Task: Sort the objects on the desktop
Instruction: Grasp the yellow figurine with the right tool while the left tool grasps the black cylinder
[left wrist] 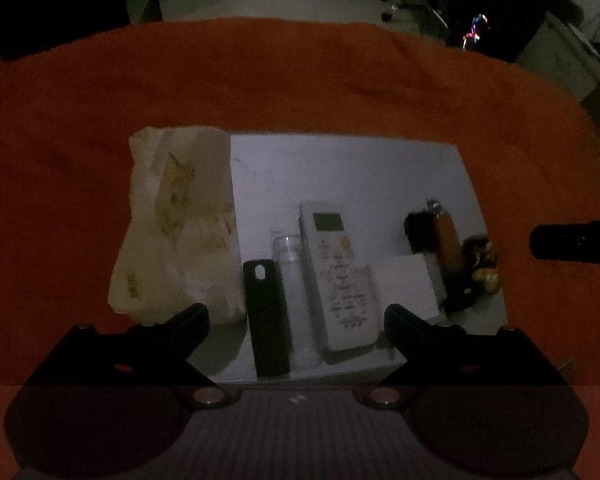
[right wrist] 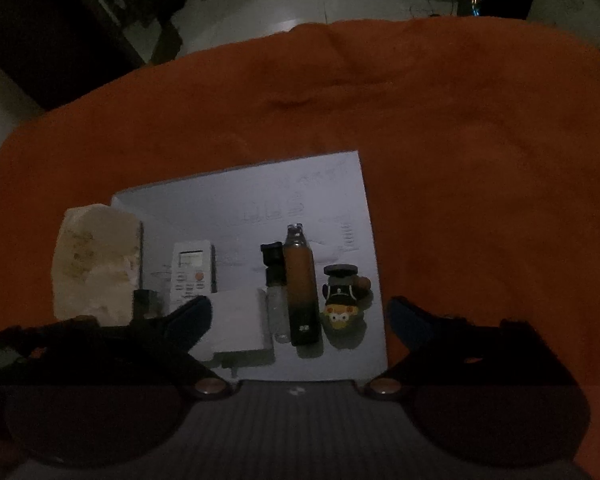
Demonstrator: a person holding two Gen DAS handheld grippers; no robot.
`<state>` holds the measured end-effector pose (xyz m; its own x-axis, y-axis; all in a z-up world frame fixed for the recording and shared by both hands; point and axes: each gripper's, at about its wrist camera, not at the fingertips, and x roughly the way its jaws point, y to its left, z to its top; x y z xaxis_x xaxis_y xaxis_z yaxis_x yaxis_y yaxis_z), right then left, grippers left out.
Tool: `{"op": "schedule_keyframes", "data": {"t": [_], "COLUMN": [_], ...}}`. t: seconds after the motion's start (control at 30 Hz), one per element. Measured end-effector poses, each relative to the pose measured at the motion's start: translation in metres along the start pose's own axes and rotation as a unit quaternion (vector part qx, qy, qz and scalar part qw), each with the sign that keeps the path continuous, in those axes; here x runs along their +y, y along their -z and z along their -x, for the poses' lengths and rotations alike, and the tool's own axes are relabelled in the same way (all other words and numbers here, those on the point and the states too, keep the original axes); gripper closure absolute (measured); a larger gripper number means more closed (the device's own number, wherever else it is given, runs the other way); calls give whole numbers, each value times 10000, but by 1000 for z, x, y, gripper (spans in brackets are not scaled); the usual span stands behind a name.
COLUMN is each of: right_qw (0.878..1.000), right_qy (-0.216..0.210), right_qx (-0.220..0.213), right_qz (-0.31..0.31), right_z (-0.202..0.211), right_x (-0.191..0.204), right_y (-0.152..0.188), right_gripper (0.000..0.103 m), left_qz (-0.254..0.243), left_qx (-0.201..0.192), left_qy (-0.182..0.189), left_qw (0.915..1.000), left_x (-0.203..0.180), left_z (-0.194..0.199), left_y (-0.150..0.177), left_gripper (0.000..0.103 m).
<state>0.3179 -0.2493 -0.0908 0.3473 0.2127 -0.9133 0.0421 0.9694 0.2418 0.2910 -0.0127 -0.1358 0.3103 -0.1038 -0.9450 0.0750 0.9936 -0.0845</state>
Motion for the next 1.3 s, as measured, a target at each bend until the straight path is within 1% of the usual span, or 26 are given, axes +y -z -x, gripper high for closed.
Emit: {"op": "schedule_keyframes", "data": {"t": [0.07,0.1,0.17,0.2,0.27,0.33,0.37,0.43,0.47,0.53,0.6,0.67,0.7,0.8,0.93,1.0,1.07,1.1,1.13,1.2,1.27,1.3], "right_qw": [10000,9999,9998,9998,9996,9995,9994,9992,9990,9988,9986,9984,9983,9981,9979,9979,9978,9977,9977,9976,9972,9969], "right_qy": [50,75,113,125,135,110,91,69,66,82,105,133,139,163,192,199,215,224,235,258,270,277], "right_qx": [54,80,131,151,200,279,321,392,425,468,510,547,566,592,615,618,626,634,638,646,695,741], "right_qz": [14,29,71,89,115,88,68,71,87,102,82,56,42,0,-27,-32,-24,-14,-6,12,35,52], "right_z": [-9,-14,-22,-25,-31,-37,-39,-44,-46,-51,-55,-60,-62,-66,-67,-68,-69,-69,-70,-71,-75,-77], "right_x": [-3,-4,-7,-8,-11,-14,-16,-18,-19,-21,-23,-26,-27,-30,-33,-33,-33,-32,-32,-31,-29,-29], "right_y": [-1,-2,-4,-5,-7,-8,-8,-8,-8,-8,-9,-9,-9,-10,-10,-10,-11,-11,-11,-12,-12,-12], "right_gripper": [11,13,16,19,23,31,32,38,40,45,47,51,52,52,51,51,51,51,51,52,52,52], "left_qz": [-84,-127,-103,-59,7,96,133,167,203,260,256,278,298,402,467,567,560,521,475,384,317,300], "left_qx": [44,79,108,143,295,422,455,542,609,724,796,737,710,666,665,698,660,636,608,553,514,500], "left_qy": [47,69,180,232,205,227,233,235,277,338,345,430,427,365,286,283,298,308,337,384,394,436], "left_qw": [9999,9999,9997,9996,9994,9988,9986,9981,9976,9965,9959,9960,9961,9963,9963,9955,9958,9961,9964,9970,9974,9973], "left_x": [0,0,3,5,9,14,16,21,23,28,31,35,36,40,50,54,54,52,51,47,44,44], "left_z": [-6,-9,-15,-18,-26,-32,-35,-39,-42,-47,-52,-54,-53,-48,-48,-52,-53,-52,-52,-52,-53,-53], "left_y": [0,0,-1,-1,-2,-3,-3,-2,-2,-1,0,2,2,1,1,1,1,0,1,2,2,2], "left_gripper": [8,11,11,11,11,12,12,14,18,39,46,47,47,52,52,51,51,55,61,66,68,71]}}
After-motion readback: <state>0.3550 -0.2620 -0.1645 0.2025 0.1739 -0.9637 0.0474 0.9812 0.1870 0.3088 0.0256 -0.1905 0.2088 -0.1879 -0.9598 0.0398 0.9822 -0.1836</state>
